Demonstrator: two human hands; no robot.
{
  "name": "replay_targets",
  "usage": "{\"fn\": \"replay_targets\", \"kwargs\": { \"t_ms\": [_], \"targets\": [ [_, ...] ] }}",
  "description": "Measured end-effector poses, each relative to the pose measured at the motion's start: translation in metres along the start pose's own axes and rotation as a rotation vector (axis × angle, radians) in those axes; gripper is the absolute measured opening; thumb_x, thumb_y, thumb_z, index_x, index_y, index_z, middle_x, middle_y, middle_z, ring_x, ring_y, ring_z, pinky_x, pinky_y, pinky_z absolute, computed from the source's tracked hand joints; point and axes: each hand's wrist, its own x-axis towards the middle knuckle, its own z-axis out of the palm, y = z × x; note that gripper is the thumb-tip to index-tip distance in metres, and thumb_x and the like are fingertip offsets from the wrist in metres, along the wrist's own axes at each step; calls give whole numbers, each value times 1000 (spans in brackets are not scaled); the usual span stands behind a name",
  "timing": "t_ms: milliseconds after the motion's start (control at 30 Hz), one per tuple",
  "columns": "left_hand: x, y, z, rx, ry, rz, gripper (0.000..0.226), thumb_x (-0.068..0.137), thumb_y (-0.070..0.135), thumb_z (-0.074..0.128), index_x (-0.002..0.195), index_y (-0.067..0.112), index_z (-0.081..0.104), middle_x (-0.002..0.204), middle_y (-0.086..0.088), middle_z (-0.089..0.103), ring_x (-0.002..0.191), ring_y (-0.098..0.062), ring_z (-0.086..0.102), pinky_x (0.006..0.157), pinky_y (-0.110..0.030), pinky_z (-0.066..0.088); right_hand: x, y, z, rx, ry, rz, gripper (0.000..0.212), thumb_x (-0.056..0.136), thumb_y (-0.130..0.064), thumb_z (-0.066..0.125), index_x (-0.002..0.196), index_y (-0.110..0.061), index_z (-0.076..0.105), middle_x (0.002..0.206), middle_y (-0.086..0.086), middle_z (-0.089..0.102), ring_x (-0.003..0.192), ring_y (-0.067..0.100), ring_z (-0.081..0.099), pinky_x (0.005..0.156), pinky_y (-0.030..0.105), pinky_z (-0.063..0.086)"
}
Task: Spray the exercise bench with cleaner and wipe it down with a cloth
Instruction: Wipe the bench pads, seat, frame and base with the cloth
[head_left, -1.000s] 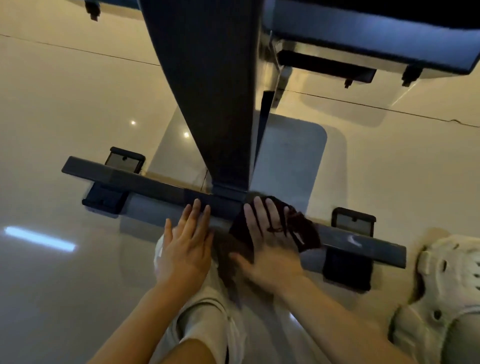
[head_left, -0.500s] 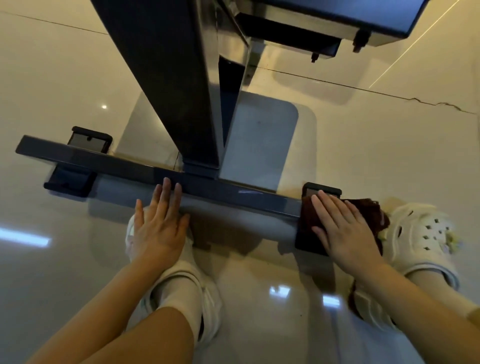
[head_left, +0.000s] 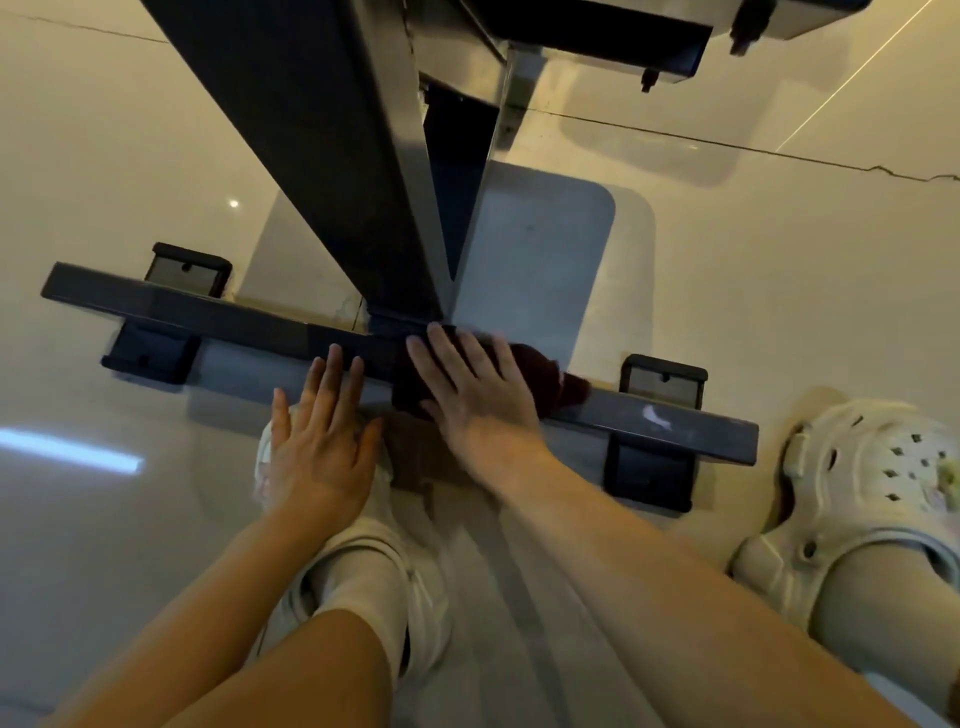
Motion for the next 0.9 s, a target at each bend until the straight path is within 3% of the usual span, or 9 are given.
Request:
{"fn": "replay_targets", "kwargs": {
  "t_ms": [100, 200, 300, 467, 567, 667, 767, 833, 900],
  "targets": [
    [1, 1, 0, 5, 15, -5, 71, 89, 60, 12, 151, 32, -9, 158, 8, -23, 145, -9, -21, 116, -36, -21, -51, 54, 18, -52, 68, 94, 63, 99, -44, 38, 154, -26, 13, 156, 10, 33, 138, 35, 38, 113, 54, 26],
    [1, 2, 0, 26, 9, 15, 73, 86, 65, 8, 150, 34, -10, 157, 9, -25, 145, -11, -24, 112, -31, -28, -116, 118, 36, -56, 90, 263, 58, 97, -41, 41, 149, -16, 32, 145, 14, 47, 131, 35, 47, 110, 51, 33],
    [3, 4, 1, 63, -4, 3, 75, 82, 68, 1, 147, 36, -18, 153, 9, -34, 141, -12, -31, 107, -30, -34, -146, 146, 34, -43, 2, 320, 58, 98, -39, 32, 149, -10, 34, 148, 17, 44, 133, 39, 44, 110, 55, 33],
    [5, 1, 5, 69, 9, 4, 74, 82, 68, 1, 147, 37, -17, 152, 11, -34, 141, -11, -31, 106, -30, -34, -114, 101, 29, -65, 84, 306, 59, 96, -34, 34, 151, -13, 29, 152, 16, 39, 138, 38, 38, 112, 57, 29],
    [4, -4, 6, 60, 7, 29, 69, 87, 63, 4, 148, 37, -14, 155, 12, -30, 141, -8, -30, 109, -31, -31, -50, 42, 14, -11, 51, 158, 66, 101, -37, 31, 154, -18, -2, 162, 10, 15, 148, 32, 20, 119, 52, 12],
    [4, -6, 7, 40, 27, 40, 63, 94, 52, 15, 152, 33, -1, 161, 6, -12, 146, -10, -17, 113, -31, -26, -6, -11, 6, 54, 26, 117, 73, 103, -33, 39, 154, -19, -11, 164, 9, -2, 150, 31, 5, 120, 47, 0],
    [4, -6, 7, 36, 41, 47, 61, 95, 48, 18, 152, 31, 1, 160, 6, -9, 147, -13, -13, 114, -30, -25, -3, -1, 7, -19, 56, 25, 72, 99, -38, 46, 156, -25, 3, 161, 9, 19, 142, 33, 29, 114, 52, 25],
    [3, -4, 5, 22, 32, 38, 62, 94, 50, 16, 151, 33, -2, 159, 9, -14, 146, -11, -17, 113, -30, -25, -23, 33, 10, -31, 100, -4, 67, 94, -45, 51, 153, -30, 23, 146, 7, 46, 122, 33, 52, 94, 50, 45],
    [4, -4, 4, 17, 26, 15, 64, 91, 54, 11, 150, 35, -6, 157, 12, -20, 145, -8, -22, 112, -29, -27, -53, 73, 14, -46, 67, 4, 63, 95, -48, 45, 152, -31, 23, 139, 8, 50, 116, 32, 55, 92, 49, 45]
  ]
}}
